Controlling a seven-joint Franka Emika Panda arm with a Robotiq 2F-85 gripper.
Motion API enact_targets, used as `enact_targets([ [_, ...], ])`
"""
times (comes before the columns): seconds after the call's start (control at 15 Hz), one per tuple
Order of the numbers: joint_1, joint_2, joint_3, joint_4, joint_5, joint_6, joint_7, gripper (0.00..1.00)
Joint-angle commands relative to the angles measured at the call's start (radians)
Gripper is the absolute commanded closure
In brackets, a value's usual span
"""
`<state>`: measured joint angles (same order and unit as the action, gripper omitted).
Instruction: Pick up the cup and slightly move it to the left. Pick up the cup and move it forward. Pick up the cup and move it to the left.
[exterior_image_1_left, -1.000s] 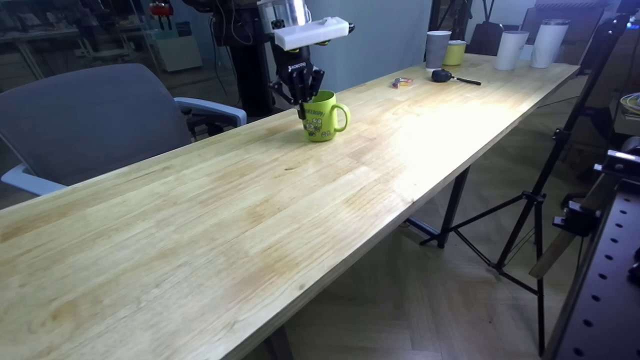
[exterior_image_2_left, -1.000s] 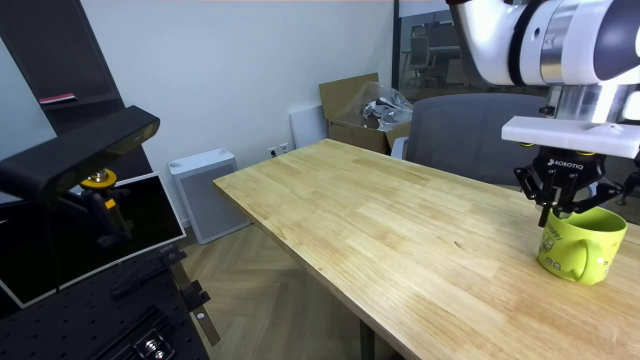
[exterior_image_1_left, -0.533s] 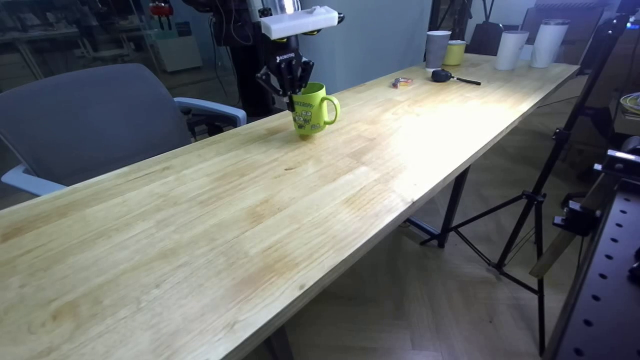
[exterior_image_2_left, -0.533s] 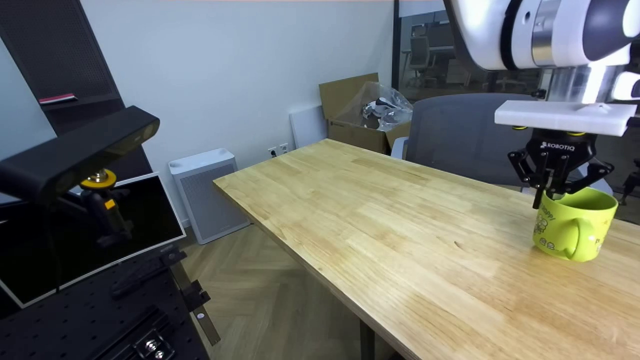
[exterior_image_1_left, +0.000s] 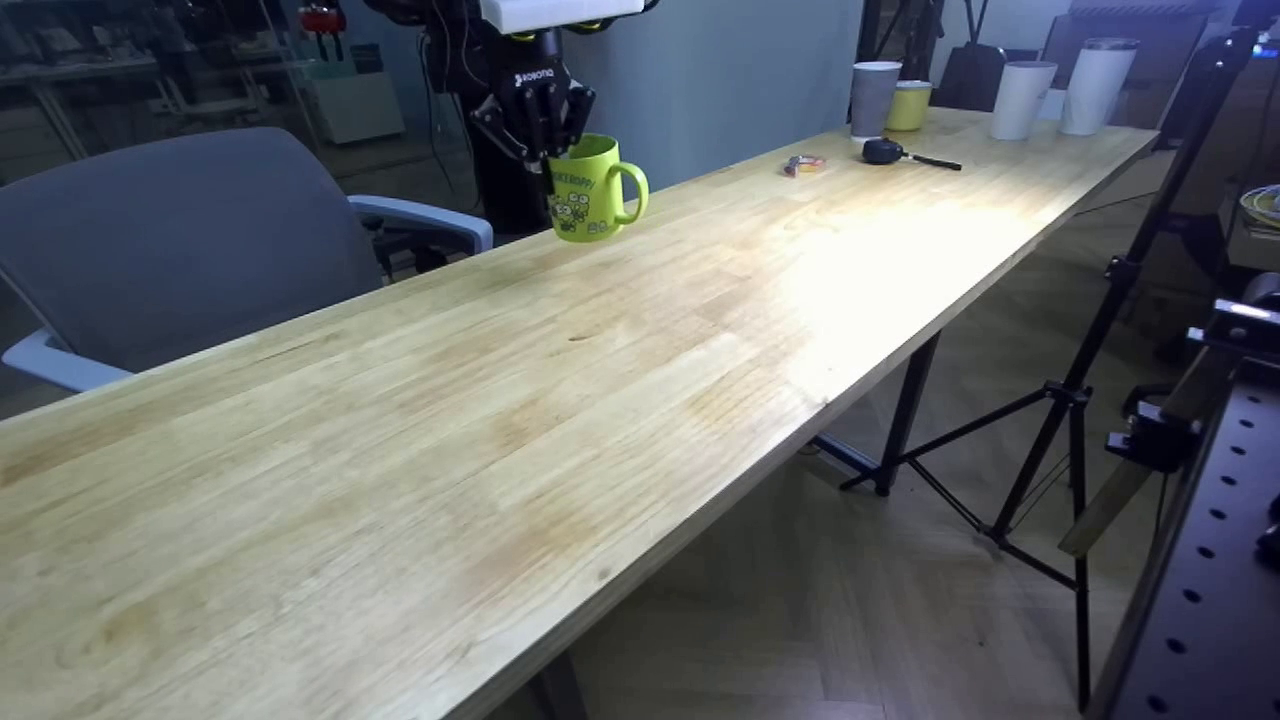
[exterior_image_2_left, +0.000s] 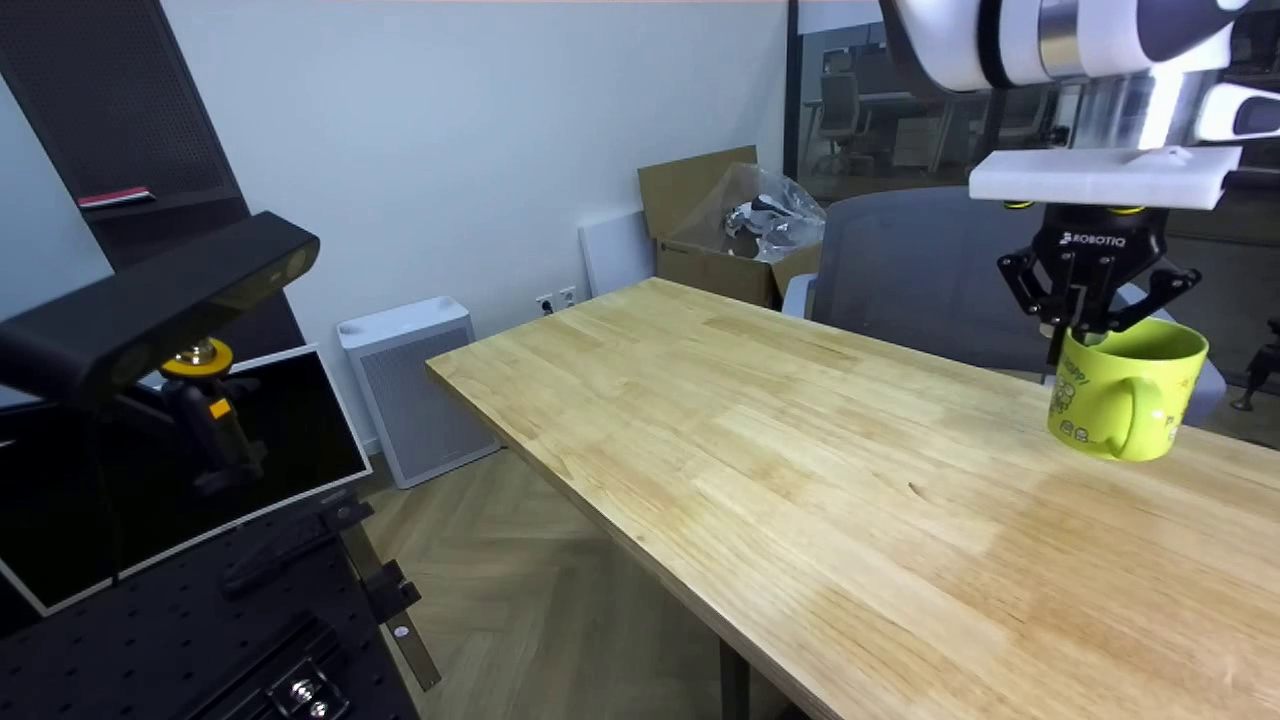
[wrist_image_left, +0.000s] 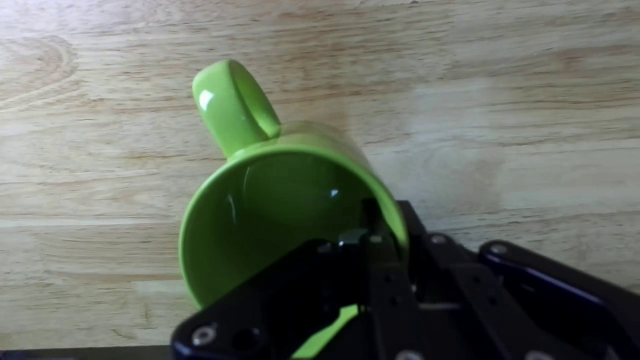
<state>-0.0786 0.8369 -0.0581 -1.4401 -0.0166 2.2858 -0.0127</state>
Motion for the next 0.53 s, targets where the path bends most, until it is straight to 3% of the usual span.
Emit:
enact_targets([
  [0.0, 0.022, -0.066, 0.021, -0.06, 0.01, 0.001, 0.017, 0.98],
  [0.47, 0.075, -0.105, 0.061, -0.125, 0.007, 0.01, 0.014, 0.98],
])
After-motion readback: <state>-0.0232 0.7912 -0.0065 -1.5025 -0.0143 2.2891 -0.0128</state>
